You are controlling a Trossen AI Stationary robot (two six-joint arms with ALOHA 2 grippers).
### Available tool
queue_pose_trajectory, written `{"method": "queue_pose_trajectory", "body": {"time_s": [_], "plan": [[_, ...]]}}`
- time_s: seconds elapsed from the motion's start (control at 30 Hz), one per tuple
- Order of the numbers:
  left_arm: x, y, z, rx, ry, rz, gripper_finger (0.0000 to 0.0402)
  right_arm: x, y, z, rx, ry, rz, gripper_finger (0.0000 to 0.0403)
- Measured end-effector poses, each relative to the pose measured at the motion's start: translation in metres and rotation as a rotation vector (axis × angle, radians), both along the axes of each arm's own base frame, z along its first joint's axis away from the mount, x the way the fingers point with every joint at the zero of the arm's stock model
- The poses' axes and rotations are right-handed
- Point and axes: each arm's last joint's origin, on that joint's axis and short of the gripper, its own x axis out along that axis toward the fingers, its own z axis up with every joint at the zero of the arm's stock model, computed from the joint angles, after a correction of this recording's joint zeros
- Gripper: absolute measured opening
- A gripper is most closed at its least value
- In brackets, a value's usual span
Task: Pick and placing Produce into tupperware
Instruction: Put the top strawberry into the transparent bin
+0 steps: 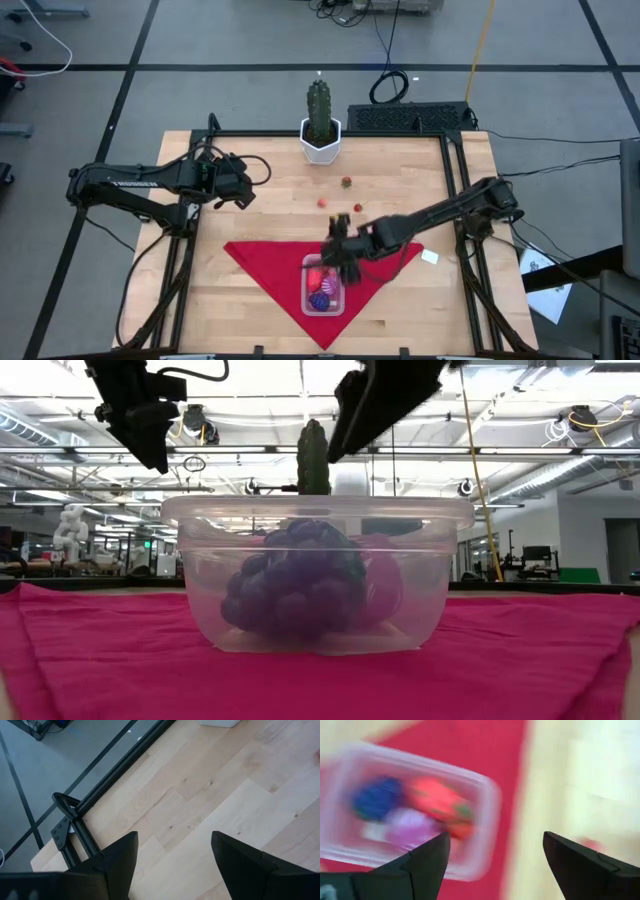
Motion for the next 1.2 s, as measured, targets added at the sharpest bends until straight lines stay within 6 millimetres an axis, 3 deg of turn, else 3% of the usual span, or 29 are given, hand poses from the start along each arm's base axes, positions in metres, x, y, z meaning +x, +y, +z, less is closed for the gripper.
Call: {"method": "queue_pose_trajectory", "body": {"time_s": [0.1,0.37,0.63,0.83,1.2], "plan": [[0.000,0.000,0.000,0.000,0.000,0.000,0.0257,-0.001,-0.028,0.005,-0.107,0.024,-0.059,0.0311],[0.000,0.000,0.000,0.000,0.000,-0.002,0.0258,0.001,-0.123,0.001,-0.145,0.138,-0.241,0.0311],[0.000,0.000,0.000,0.000,-0.001,-0.002,0.0257,-0.009,-0.202,-0.002,0.093,0.149,-0.435,0.0311],[0.000,0.000,0.000,0.004,-0.004,-0.001,0.0257,-0.016,-0.224,-0.004,0.241,0.138,-0.564,0.0312],[0.004,0.001,0.002,0.050,-0.027,-0.017,0.0257,-0.012,-0.222,-0.009,0.370,0.120,-0.802,0.0311]]}}
